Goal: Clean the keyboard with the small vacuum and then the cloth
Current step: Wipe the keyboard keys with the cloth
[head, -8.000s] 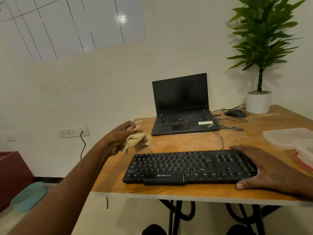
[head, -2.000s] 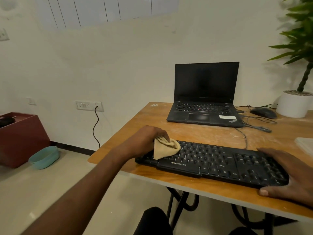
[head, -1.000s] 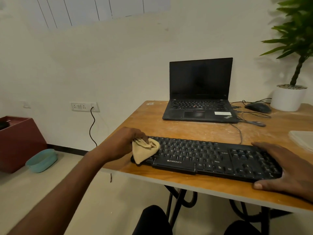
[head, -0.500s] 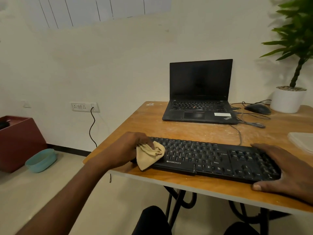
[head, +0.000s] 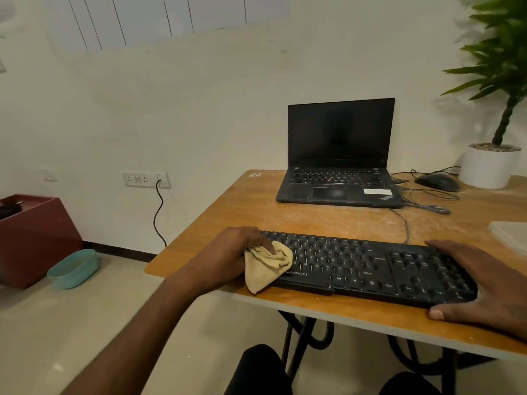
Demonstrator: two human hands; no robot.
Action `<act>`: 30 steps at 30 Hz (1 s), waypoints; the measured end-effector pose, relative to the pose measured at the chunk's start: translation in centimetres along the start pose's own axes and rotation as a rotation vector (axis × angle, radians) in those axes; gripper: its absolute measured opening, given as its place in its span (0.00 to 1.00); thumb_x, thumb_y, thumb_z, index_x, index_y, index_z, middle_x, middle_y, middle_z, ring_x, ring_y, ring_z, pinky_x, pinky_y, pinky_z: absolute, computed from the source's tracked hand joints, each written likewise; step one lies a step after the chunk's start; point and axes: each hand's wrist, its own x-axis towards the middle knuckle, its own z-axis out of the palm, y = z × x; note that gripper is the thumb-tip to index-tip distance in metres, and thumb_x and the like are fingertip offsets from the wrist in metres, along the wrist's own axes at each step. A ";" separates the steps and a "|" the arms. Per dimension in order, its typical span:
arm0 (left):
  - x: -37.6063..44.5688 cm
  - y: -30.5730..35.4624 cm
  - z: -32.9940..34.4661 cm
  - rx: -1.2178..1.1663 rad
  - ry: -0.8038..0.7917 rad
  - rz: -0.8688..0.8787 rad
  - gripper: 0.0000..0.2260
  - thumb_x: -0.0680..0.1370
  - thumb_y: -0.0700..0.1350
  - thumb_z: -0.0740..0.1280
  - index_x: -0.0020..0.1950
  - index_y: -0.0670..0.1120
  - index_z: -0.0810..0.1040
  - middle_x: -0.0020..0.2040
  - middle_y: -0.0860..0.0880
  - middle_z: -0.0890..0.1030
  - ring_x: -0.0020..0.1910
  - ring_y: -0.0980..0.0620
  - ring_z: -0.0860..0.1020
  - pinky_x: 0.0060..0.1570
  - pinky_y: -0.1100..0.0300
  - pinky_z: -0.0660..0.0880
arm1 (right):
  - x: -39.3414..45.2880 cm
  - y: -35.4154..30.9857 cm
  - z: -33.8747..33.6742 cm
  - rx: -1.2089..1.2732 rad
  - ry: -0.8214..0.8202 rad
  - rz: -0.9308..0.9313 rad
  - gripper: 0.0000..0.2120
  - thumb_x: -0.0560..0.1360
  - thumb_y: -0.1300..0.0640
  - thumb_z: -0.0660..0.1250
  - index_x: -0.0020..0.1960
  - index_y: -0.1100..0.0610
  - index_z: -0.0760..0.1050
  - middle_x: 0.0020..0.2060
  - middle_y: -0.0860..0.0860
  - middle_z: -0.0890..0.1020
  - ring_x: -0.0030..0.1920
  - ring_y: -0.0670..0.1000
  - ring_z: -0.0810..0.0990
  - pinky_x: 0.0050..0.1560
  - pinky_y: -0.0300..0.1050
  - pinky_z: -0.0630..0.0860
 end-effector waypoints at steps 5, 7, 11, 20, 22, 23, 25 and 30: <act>-2.9 -2.3 -2.2 0.059 0.020 -0.057 0.19 0.75 0.32 0.74 0.55 0.55 0.87 0.52 0.59 0.84 0.51 0.60 0.82 0.50 0.62 0.79 | 0.1 -0.1 0.1 -0.005 0.007 0.005 0.55 0.47 0.18 0.71 0.67 0.19 0.47 0.63 0.34 0.65 0.60 0.43 0.69 0.57 0.44 0.70; -3.9 -3.0 -2.8 0.045 0.028 -0.102 0.22 0.75 0.31 0.75 0.54 0.60 0.86 0.52 0.63 0.84 0.52 0.63 0.82 0.51 0.62 0.80 | 0.2 -0.2 0.0 -0.011 0.009 0.008 0.55 0.47 0.17 0.71 0.67 0.20 0.47 0.63 0.35 0.65 0.59 0.43 0.69 0.57 0.44 0.70; -4.3 -2.6 -2.5 -0.016 0.046 -0.124 0.21 0.74 0.32 0.76 0.53 0.59 0.87 0.51 0.63 0.84 0.52 0.63 0.82 0.51 0.63 0.80 | 0.1 -0.3 0.1 -0.010 0.011 0.005 0.54 0.47 0.17 0.71 0.67 0.19 0.47 0.62 0.35 0.65 0.59 0.42 0.69 0.56 0.44 0.70; -1.2 1.6 0.8 -0.043 -0.032 0.041 0.14 0.74 0.43 0.80 0.57 0.54 0.87 0.53 0.60 0.82 0.53 0.61 0.80 0.51 0.64 0.78 | 0.0 -0.2 0.1 0.003 0.006 -0.006 0.55 0.47 0.18 0.72 0.68 0.20 0.48 0.64 0.35 0.66 0.61 0.43 0.70 0.59 0.47 0.72; -1.8 1.0 -0.2 -0.022 -0.036 0.020 0.14 0.73 0.43 0.80 0.57 0.56 0.86 0.53 0.62 0.81 0.53 0.61 0.80 0.51 0.66 0.78 | 0.1 -0.1 0.2 0.000 0.014 0.001 0.56 0.48 0.18 0.72 0.69 0.21 0.48 0.64 0.35 0.66 0.61 0.42 0.70 0.59 0.47 0.73; -2.2 0.5 -0.7 -0.009 -0.031 0.002 0.15 0.73 0.42 0.80 0.56 0.57 0.86 0.52 0.62 0.81 0.53 0.61 0.80 0.51 0.66 0.78 | 0.1 0.0 0.3 -0.004 0.015 0.002 0.56 0.48 0.18 0.72 0.69 0.22 0.48 0.64 0.35 0.66 0.61 0.43 0.69 0.59 0.47 0.73; -3.3 -0.8 -1.8 0.049 -0.014 -0.048 0.18 0.73 0.37 0.79 0.55 0.59 0.86 0.53 0.62 0.82 0.53 0.62 0.80 0.51 0.65 0.79 | 0.2 0.1 0.4 -0.014 0.021 -0.001 0.56 0.48 0.18 0.72 0.70 0.22 0.48 0.64 0.35 0.66 0.61 0.43 0.70 0.60 0.47 0.73; -4.8 -2.5 -2.9 0.013 0.072 -0.161 0.21 0.74 0.32 0.76 0.52 0.60 0.86 0.50 0.62 0.84 0.50 0.62 0.82 0.48 0.64 0.79 | 0.3 0.4 0.5 -0.020 0.036 -0.002 0.56 0.48 0.18 0.72 0.70 0.21 0.47 0.64 0.35 0.66 0.61 0.43 0.69 0.62 0.51 0.73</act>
